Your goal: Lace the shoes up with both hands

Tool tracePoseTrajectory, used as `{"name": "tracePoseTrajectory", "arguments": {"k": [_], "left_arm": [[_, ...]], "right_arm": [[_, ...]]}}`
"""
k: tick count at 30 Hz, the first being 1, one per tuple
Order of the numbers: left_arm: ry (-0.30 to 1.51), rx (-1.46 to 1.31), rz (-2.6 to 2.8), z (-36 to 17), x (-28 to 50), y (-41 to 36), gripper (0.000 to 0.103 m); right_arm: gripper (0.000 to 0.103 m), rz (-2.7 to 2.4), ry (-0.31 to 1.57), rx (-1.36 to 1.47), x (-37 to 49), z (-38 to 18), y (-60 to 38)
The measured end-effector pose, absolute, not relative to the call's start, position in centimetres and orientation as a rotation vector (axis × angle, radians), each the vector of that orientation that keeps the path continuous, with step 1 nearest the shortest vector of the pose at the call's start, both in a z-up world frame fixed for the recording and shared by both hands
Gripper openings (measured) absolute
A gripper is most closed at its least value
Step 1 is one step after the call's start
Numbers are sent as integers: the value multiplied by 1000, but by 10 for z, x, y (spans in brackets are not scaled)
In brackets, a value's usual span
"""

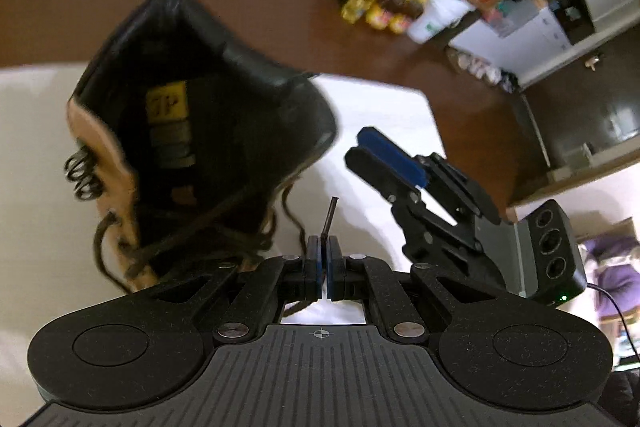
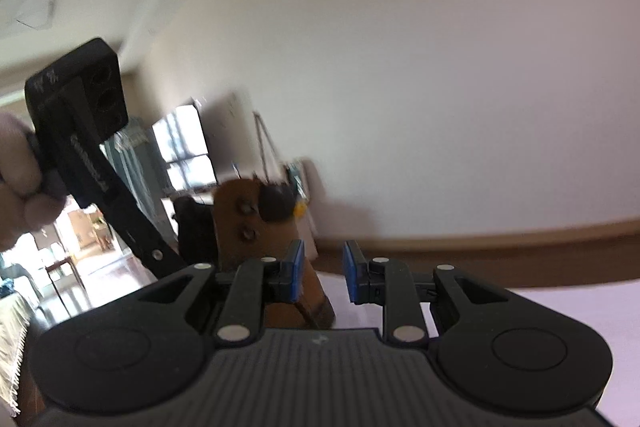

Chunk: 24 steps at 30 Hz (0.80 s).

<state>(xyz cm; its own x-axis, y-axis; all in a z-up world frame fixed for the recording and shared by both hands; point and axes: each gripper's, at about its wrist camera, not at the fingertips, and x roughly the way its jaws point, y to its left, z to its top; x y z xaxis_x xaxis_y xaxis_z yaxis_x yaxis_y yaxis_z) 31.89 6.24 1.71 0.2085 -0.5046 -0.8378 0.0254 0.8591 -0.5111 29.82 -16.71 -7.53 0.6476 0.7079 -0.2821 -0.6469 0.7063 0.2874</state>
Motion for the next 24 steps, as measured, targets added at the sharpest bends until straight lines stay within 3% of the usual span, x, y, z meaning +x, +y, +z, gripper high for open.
{"name": "tracePoseTrajectory", "arguments": {"k": [8, 20, 24], "left_arm": [[1431, -640, -311, 14, 335, 72, 2], [1475, -813, -217, -13, 347, 78, 2], [1491, -815, -195, -11, 349, 83, 2]], "right_arm": [[25, 701, 565, 154, 293, -56, -168], [27, 708, 610, -16, 294, -24, -135], [31, 710, 617, -26, 300, -16, -134]]}}
